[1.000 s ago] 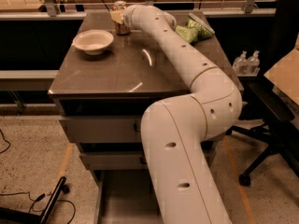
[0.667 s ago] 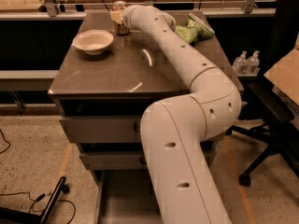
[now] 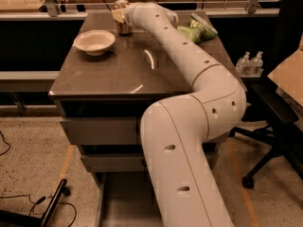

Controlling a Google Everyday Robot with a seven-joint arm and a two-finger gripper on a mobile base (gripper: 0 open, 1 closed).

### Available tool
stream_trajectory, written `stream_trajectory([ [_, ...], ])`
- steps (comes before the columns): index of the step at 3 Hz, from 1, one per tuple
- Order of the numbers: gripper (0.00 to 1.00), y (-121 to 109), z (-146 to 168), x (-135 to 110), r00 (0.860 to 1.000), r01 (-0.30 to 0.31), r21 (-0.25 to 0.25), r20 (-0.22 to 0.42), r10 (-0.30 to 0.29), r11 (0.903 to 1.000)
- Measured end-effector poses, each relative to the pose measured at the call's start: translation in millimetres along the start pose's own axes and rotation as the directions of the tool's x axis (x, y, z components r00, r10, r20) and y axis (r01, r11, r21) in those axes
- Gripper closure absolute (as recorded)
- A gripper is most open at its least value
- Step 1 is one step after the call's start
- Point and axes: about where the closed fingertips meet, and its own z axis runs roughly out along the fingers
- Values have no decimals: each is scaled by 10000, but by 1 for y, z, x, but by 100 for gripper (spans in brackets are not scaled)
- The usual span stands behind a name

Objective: Place orange can into bottom drawer

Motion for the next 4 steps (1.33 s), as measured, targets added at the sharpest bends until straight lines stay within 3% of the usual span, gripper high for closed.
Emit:
stream_trajectory([
  [2,100,-7,-59,-67,9973,674,619,-347,-653,9958],
  [4,100,-5,-179,-134,9971,682,769,279,-705,9947],
])
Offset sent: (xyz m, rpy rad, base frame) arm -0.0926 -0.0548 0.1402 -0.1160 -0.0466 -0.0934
